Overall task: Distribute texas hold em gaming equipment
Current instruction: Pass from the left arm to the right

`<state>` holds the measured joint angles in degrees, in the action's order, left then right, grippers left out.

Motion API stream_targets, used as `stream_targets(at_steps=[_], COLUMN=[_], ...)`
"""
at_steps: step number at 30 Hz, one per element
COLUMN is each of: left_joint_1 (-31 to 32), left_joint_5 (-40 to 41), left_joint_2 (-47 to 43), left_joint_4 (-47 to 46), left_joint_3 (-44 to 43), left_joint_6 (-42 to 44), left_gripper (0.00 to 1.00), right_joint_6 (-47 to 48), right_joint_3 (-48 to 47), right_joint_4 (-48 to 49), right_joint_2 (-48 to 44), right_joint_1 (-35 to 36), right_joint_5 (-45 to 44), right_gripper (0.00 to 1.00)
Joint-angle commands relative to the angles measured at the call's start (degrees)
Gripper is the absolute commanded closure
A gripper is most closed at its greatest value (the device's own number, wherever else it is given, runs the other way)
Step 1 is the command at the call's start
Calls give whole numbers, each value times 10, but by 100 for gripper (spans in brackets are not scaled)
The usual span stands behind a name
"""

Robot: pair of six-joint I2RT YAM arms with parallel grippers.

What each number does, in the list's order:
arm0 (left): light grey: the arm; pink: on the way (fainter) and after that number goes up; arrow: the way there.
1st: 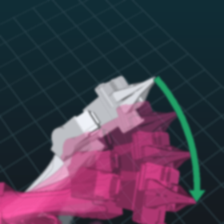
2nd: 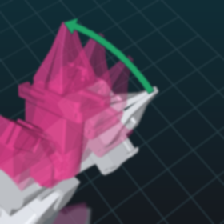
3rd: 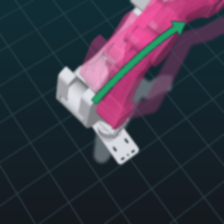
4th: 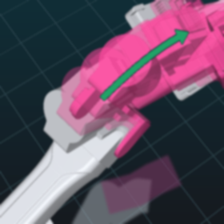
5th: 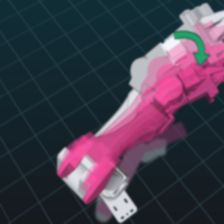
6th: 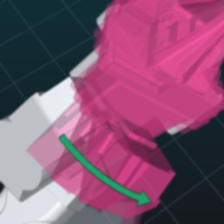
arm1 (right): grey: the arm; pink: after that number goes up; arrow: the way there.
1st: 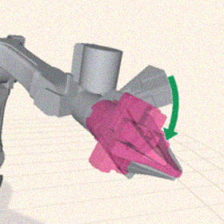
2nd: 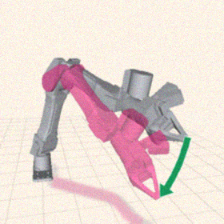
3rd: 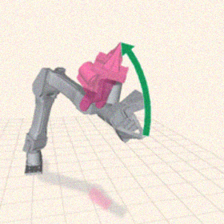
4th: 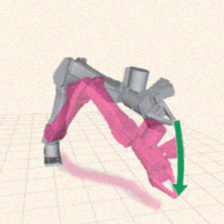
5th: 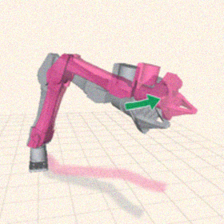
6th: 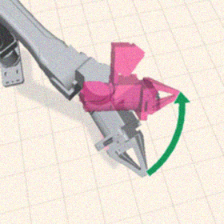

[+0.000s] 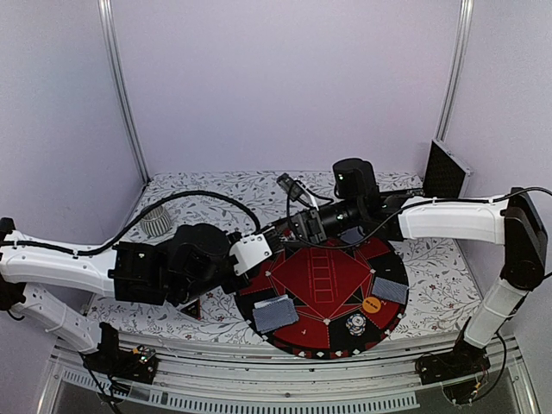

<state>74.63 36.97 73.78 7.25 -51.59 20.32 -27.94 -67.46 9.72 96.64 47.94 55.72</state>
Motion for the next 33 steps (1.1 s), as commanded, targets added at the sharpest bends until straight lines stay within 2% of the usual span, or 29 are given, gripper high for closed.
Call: stream_targets(at_steps=[1, 3, 4, 7, 9, 11, 13, 15, 18, 24, 27, 28, 29, 31, 32, 33], left_joint_1=[10, 9, 9, 8, -13, -65, -119, -152, -166, -168, -167, -166, -167, -166, -166, -161], left_joint_5=[1, -8, -20, -93, -238, -405, -513, -586, -640, -704, -715, -716, -707, -684, -665, -625], left_joint_2=[-1, -6, -11, -35, -62, -90, -114, -126, -118, -32, -21, -22, -23, -36, -47, -59], left_joint_4=[10, 18, 25, 55, 85, 92, 71, 52, 49, 117, 104, 97, 95, 89, 82, 76], left_joint_3=[-14, -15, -17, -28, -38, -36, -22, -14, -24, -88, -86, -83, -82, -74, -65, -53], left_joint_6=[-5, -12, -24, -70, -107, -142, -184, -204, -217, -213, -213, -213, -213, -215, -214, -211], left_gripper=[59, 56, 49, 5, 2, 2, 2, 7, 14, 42, 65, 80, 99, 100, 100, 100], right_joint_6=[20, 48, 66, 133, 221, 310, 379, 414, 451, 464, 460, 459, 458, 457, 455, 447], right_joint_3=[-10, -8, -10, -12, -8, 10, 31, 33, 32, 23, 21, 22, 24, 30, 34, 38], right_joint_4=[-9, -37, -56, -129, -195, -239, -260, -279, -283, -266, -261, -259, -257, -254, -250, -246], right_joint_2=[-21, -33, -39, -64, -87, -121, -150, -163, -170, -166, -163, -164, -166, -174, -178, -185], right_joint_1=[2, 1, 1, 0, 1, 9, 15, 20, 34, 42, 46, 46, 46, 46, 46, 45], right_joint_5=[5, -4, -9, -18, 2, 30, 28, 19, -22, -61, -68, -72, -77, -89, -107, -138], right_gripper=[98, 98, 98, 98, 98, 98, 98, 98, 98, 98, 98, 98, 98, 98, 94, 81])
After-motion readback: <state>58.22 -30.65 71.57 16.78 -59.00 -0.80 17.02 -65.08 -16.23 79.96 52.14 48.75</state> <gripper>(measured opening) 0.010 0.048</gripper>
